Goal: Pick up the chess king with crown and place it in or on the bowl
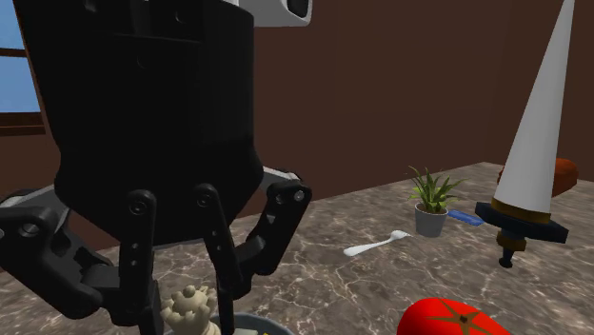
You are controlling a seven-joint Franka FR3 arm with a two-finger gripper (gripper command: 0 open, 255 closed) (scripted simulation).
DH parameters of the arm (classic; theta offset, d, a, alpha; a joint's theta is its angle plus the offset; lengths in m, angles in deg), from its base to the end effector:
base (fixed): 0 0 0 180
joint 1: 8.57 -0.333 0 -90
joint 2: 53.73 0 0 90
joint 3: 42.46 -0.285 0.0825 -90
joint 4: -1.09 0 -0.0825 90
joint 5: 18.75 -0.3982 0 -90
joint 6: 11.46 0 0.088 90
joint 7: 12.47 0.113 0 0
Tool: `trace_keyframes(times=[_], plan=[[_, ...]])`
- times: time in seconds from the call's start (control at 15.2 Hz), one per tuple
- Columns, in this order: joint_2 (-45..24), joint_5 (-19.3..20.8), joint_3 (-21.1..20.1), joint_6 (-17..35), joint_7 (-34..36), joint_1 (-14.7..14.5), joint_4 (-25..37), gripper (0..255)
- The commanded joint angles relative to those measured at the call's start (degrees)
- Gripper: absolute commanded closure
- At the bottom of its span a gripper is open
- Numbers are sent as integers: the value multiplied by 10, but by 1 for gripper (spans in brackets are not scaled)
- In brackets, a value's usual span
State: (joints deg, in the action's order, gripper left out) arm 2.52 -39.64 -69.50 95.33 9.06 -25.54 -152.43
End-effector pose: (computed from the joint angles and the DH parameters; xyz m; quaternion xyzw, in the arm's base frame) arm 0.2313 0.2486 0.4599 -0.9957 -0.0669 -0.0626 0.0139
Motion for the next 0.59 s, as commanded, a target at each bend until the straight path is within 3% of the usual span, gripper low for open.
trace_keyframes(times=[0.0,0.07,0.13,0.46,0.53], plan=[[-1,0,0,0,0,0,-2,255],[-1,0,0,0,0,0,-2,255],[-1,0,0,0,0,0,-2,0],[-1,0,0,0,0,0,-2,0],[2,6,7,-20,1,2,15,0]])
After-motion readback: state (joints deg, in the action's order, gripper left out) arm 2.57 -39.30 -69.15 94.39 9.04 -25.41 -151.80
